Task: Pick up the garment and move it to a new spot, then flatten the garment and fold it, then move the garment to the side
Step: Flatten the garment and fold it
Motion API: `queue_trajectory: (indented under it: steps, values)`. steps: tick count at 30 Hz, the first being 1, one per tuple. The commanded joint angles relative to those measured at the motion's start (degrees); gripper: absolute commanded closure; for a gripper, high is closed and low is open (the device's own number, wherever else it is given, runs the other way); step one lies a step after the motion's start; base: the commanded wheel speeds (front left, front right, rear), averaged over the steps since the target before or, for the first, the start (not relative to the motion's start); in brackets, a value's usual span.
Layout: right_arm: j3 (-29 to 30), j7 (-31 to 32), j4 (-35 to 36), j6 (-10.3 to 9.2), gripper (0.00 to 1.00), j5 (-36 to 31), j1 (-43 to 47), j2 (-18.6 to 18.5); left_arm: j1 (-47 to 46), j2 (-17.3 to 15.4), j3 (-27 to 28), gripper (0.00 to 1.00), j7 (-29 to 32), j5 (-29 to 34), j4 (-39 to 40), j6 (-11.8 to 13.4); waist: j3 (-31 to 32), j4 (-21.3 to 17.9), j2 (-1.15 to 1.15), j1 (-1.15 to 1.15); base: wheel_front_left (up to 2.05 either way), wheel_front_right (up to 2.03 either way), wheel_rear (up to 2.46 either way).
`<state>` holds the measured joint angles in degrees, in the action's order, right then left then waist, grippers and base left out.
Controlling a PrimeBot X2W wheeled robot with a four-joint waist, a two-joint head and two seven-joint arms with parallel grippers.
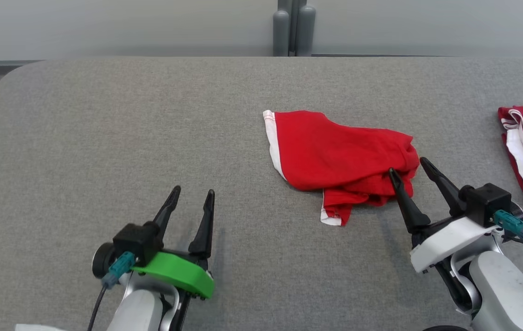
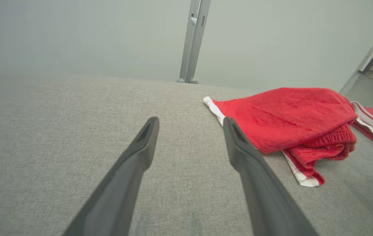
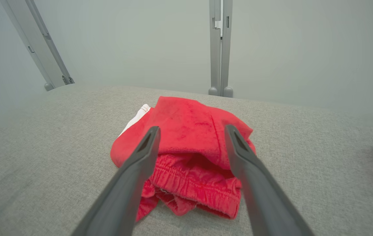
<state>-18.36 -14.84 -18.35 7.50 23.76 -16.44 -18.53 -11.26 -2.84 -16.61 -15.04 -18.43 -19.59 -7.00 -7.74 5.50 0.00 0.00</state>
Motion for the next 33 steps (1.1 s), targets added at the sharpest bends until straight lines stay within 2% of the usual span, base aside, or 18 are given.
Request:
queue_trajectory:
  steps: [1,5,11,16,28,29,30,33]
  values:
    - [0.9,-0.3,0.9,-0.04,0.0,-1.2,0.8,0.9,-2.4,-0.2,-0.4,0.0,-0.2,0.2,-0.7,-0.1,-1.2,-1.4,0.0,0.0,0.0,0.0,0.0]
    - [3.5,-0.4,4.4,-0.04,0.0,-4.1,1.4,3.9,-9.2,-0.2,-3.1,0.0,-0.1,0.0,-4.4,-0.4,-3.9,-3.3,0.0,0.0,0.0,0.0,0.0]
    - [3.7,-0.4,7.6,-0.04,0.0,-6.9,0.3,7.6,-22.0,-0.2,-10.3,0.0,0.5,-2.4,-19.0,-0.5,-8.3,-6.6,0.0,0.0,0.0,0.0,0.0]
    - [2.5,-0.4,9.4,-0.04,0.0,-8.2,-1.5,9.7,-31.0,-0.2,-14.7,0.0,2.2,-5.0,-28.1,1.2,-11.4,-9.6,0.0,0.0,0.0,0.0,0.0]
    - [2.9,-0.4,11.7,-0.04,0.0,-9.1,-3.6,11.9,-38.7,-0.2,-17.2,0.0,1.4,-12.1,-40.8,2.6,-15.3,-15.0,0.0,0.0,0.0,0.0,0.0]
    - [3.3,-0.4,11.9,-0.04,0.0,-9.3,-3.3,11.9,-39.0,-0.2,-17.4,0.53,1.4,-12.1,-41.6,2.9,-15.4,-15.2,0.0,0.0,0.0,0.0,0.0]
    - [3.6,-0.4,12.0,-0.04,0.0,-9.5,-3.1,11.8,-39.0,-0.2,-17.8,1.0,1.3,-12.1,-42.5,3.0,-15.4,-15.3,0.0,0.0,0.0,0.0,0.0]
    - [4.5,-0.4,12.3,-0.04,0.0,-9.4,-2.6,11.5,-38.6,-0.2,-18.0,1.0,0.8,-12.6,-43.2,2.8,-15.5,-15.3,0.0,0.0,0.0,0.0,0.0]
